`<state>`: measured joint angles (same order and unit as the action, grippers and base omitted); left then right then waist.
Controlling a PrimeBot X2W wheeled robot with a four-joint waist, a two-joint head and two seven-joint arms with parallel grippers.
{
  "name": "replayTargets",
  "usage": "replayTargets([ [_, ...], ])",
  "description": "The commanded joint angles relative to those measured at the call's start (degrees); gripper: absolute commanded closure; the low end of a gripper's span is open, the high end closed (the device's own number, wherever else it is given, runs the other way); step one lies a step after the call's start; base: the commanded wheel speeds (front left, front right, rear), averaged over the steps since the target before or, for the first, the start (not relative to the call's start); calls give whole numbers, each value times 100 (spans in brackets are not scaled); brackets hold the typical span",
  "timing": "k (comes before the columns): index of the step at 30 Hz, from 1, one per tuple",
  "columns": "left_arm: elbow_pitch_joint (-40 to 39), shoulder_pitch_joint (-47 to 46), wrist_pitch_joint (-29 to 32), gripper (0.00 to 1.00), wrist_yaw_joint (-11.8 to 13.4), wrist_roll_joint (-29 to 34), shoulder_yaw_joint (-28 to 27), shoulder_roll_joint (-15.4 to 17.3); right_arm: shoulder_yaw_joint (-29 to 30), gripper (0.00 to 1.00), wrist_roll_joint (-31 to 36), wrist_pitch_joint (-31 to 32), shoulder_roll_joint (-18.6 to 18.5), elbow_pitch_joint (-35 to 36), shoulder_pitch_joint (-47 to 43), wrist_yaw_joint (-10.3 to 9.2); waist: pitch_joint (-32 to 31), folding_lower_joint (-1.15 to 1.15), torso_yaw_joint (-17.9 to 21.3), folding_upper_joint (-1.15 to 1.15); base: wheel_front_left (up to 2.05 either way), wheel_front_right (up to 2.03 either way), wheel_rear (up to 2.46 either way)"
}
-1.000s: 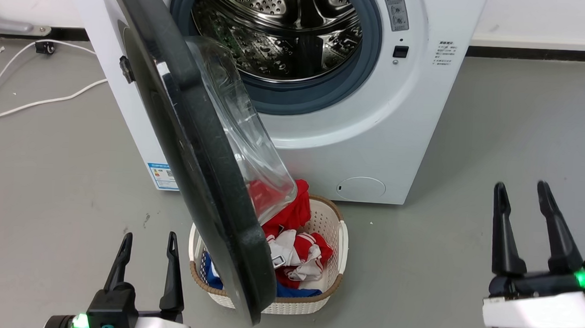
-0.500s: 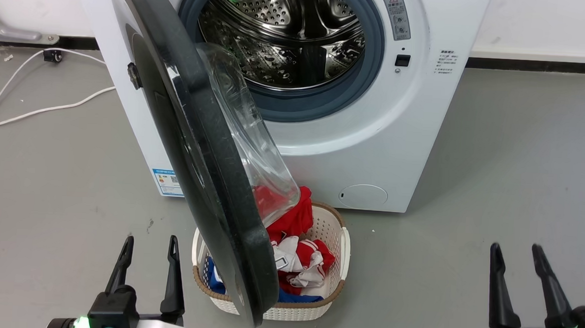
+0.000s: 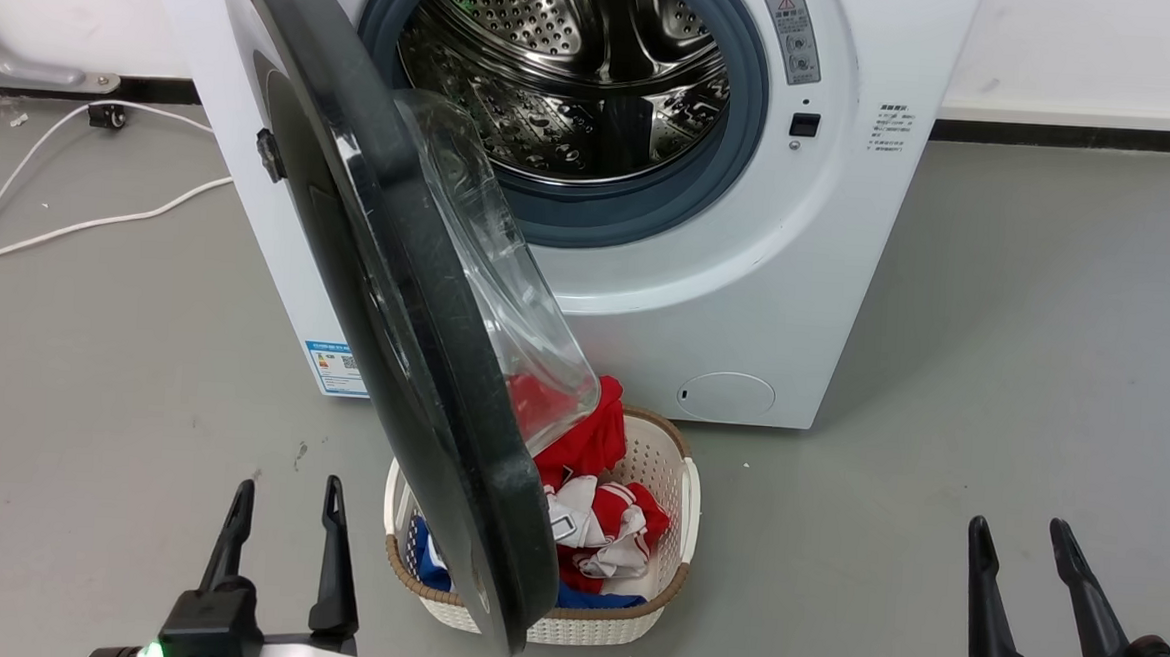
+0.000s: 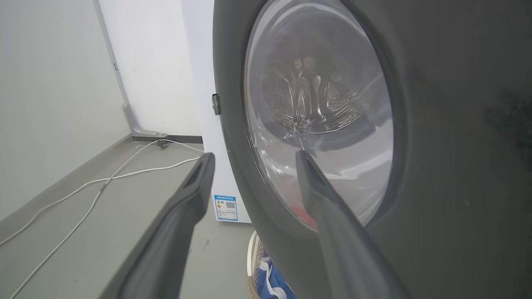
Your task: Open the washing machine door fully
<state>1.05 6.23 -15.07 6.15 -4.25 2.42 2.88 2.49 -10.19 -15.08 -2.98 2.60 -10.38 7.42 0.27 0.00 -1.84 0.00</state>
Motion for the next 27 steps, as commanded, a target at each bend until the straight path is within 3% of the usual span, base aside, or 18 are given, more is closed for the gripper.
replayTargets([
  [1,-23,73,-16,0,15,-58,-20,0,-13,0,9,-12,18,-12,-54,13,-4,0,-4,0,0,0,0],
  [2,-37,69,-16,37,21,-92,-37,0,-26,0,30,-12,18,-15,-56,13,-6,0,-8,0,0,0,0],
  [3,-71,58,-16,83,35,-102,-54,2,-43,0,84,-12,18,-8,-52,13,-8,0,-10,0,0,0,0],
  [4,-81,69,-16,100,36,-119,-56,0,-58,0,115,-12,19,5,-49,13,-10,0,-12,0,0,0,0],
  [11,-375,-66,-16,100,81,-10,-201,0,-57,0,119,-12,15,13,-19,7,-24,0,-37,0,0,0,0],
  [18,-1419,-328,-15,100,84,238,-294,18,-37,0,204,-12,16,57,-47,7,-28,0,-74,0,0,0,0],
  [27,-2675,-813,-13,100,-105,651,382,46,-91,0,220,-12,17,50,-58,7,-25,0,-72,0,0,0,0],
])
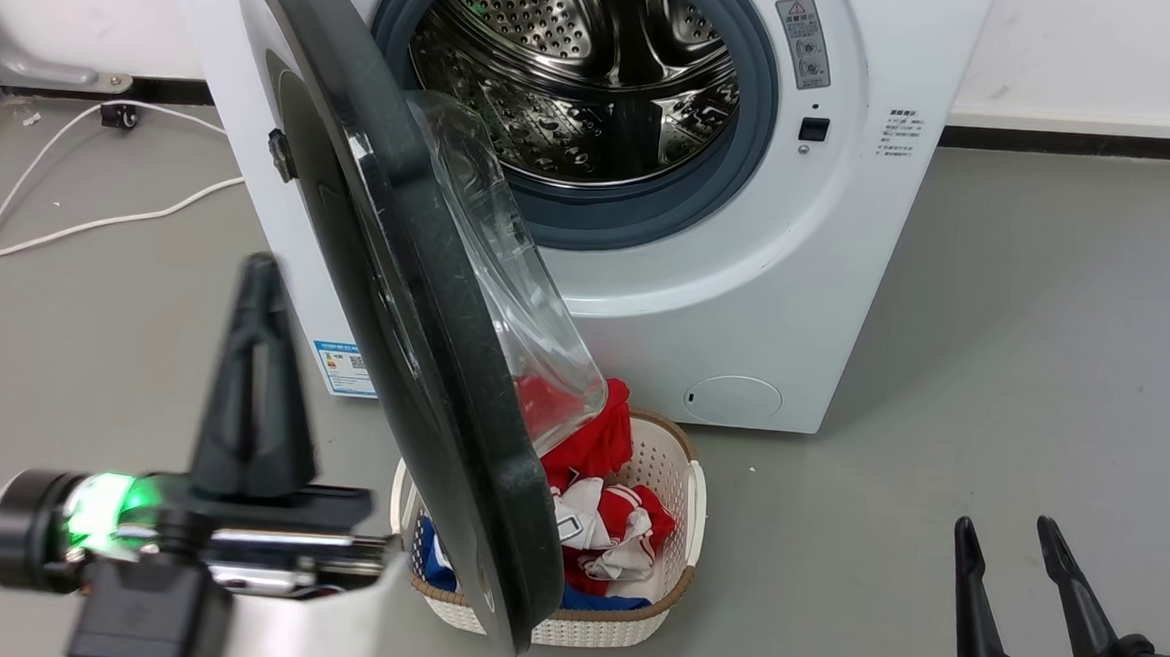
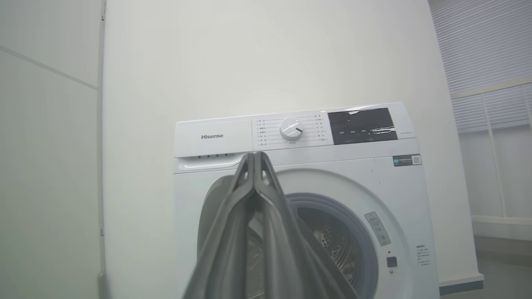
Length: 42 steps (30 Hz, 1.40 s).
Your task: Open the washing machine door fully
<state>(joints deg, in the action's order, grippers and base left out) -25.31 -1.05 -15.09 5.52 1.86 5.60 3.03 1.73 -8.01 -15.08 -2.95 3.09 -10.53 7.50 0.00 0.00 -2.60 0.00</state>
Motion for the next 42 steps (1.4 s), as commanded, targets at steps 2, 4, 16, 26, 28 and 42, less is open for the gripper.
replayTargets([
  [2,-161,-194,-11,100,-146,119,333,44,-28,0,-12,-12,13,-8,-40,-1,3,0,9,0,0,0,0],
  [4,-219,-273,-11,100,-256,171,603,48,-45,0,14,-12,13,-12,-37,-1,2,0,18,0,0,0,0],
  [16,212,-328,-11,100,-722,169,2092,18,-87,0,118,-12,13,-12,34,-1,50,0,30,0,0,0,0],
  [26,1026,-41,-11,100,-831,97,2643,69,-145,0,186,-12,13,-9,132,-1,134,0,10,0,0,0,0],
  [28,1232,8,-12,100,-815,65,2657,99,-162,0,206,-12,14,-4,147,-1,167,0,7,0,0,0,0],
  [42,2117,237,-12,100,-494,-234,2342,202,-207,0,247,-12,13,-63,276,-1,317,0,-59,0,0,0,0],
])
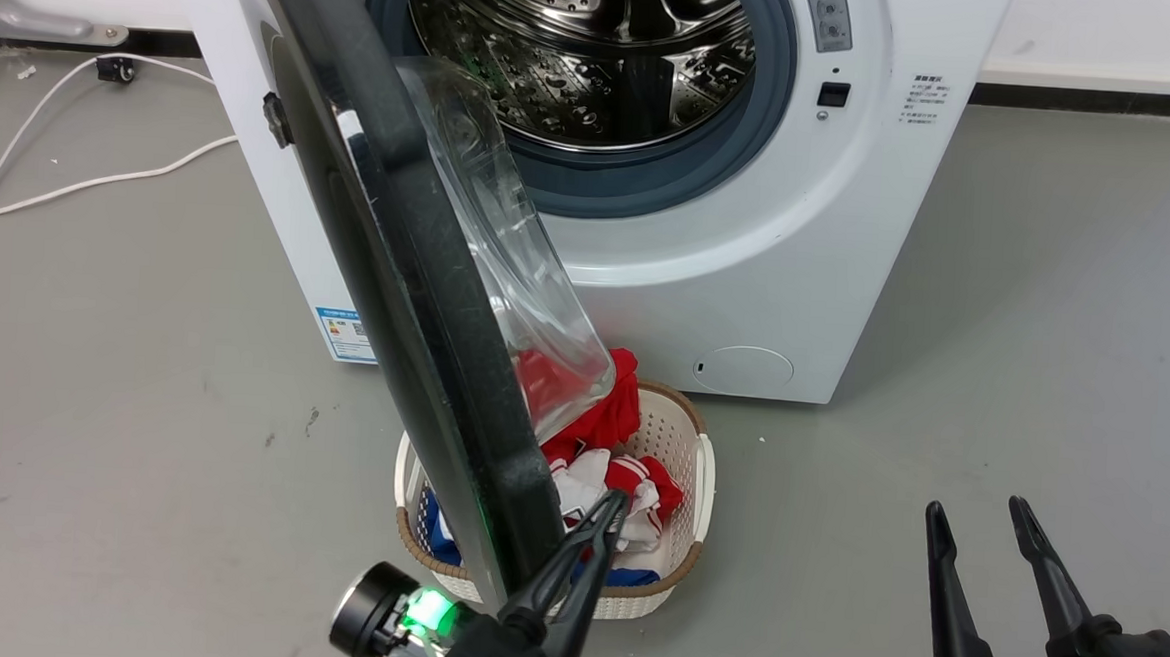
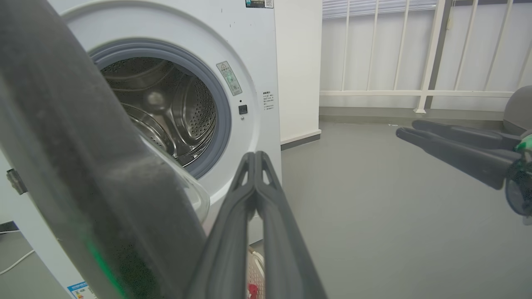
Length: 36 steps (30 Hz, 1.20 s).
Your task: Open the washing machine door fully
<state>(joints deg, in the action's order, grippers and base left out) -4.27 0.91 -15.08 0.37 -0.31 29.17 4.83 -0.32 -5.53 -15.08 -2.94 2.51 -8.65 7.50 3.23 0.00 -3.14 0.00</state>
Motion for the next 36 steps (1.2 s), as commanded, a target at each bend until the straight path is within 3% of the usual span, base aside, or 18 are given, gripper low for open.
replayTargets([
  [1,43,58,-13,100,49,-35,-54,33,-1,0,-3,-12,12,-13,89,-1,-15,0,-16,0,0,0,0],
  [15,234,193,3,100,319,-200,-539,198,-70,0,-44,-12,13,-50,43,-1,1,0,-274,0,0,0,0],
  [27,1,598,-2,100,645,-319,-1031,289,-81,0,-18,-12,11,-56,-115,-1,-34,0,-717,0,0,0,0],
  [36,-165,802,-2,100,902,-542,-1837,468,-84,0,66,-12,11,-22,-78,-1,46,0,-994,0,0,0,0],
])
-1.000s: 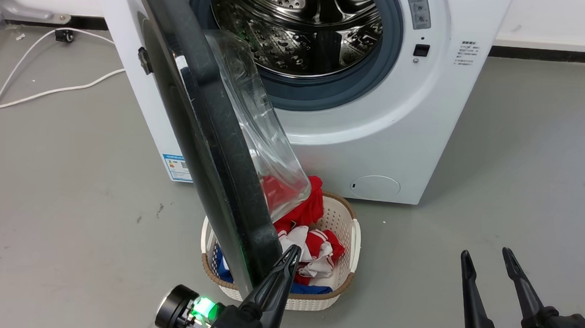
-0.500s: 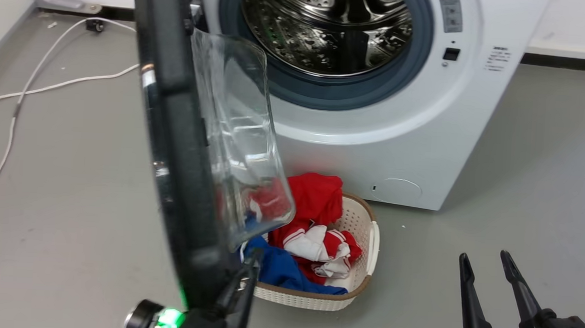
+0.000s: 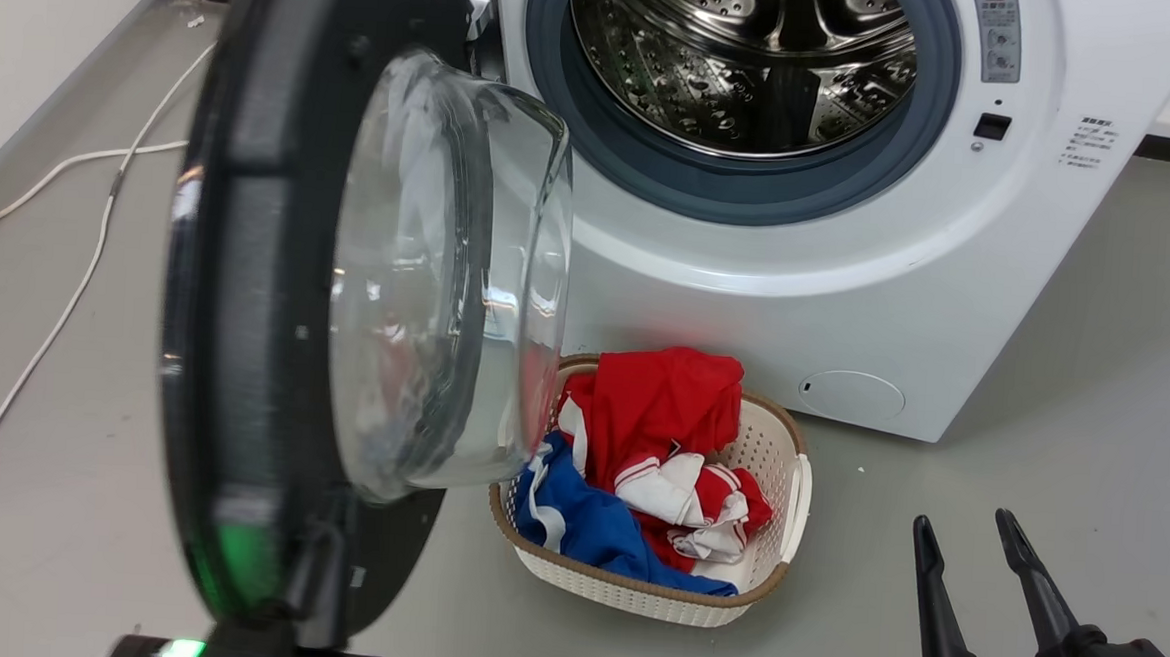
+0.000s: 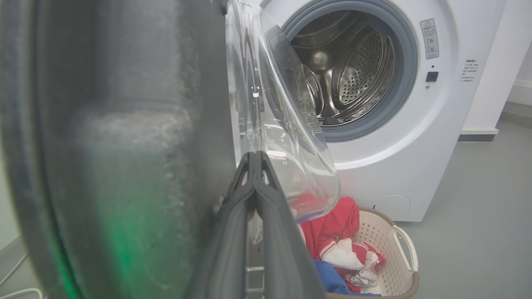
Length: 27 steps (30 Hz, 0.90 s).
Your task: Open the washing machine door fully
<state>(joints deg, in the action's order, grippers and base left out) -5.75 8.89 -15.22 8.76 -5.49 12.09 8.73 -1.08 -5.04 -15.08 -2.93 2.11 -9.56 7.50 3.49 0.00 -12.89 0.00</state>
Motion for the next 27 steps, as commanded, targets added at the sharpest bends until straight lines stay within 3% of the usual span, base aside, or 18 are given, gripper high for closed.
replayTargets([
  [1,-18,3,12,100,68,-36,-215,110,-17,0,32,-12,10,21,25,-1,39,0,-28,0,0,0,0],
  [18,170,-340,13,100,306,-391,-1792,506,-2,0,278,-12,10,103,272,-1,481,0,128,0,0,0,0],
  [27,498,-555,14,100,253,-611,-2511,693,27,0,357,-12,10,139,382,-1,704,0,182,0,0,0,0],
])
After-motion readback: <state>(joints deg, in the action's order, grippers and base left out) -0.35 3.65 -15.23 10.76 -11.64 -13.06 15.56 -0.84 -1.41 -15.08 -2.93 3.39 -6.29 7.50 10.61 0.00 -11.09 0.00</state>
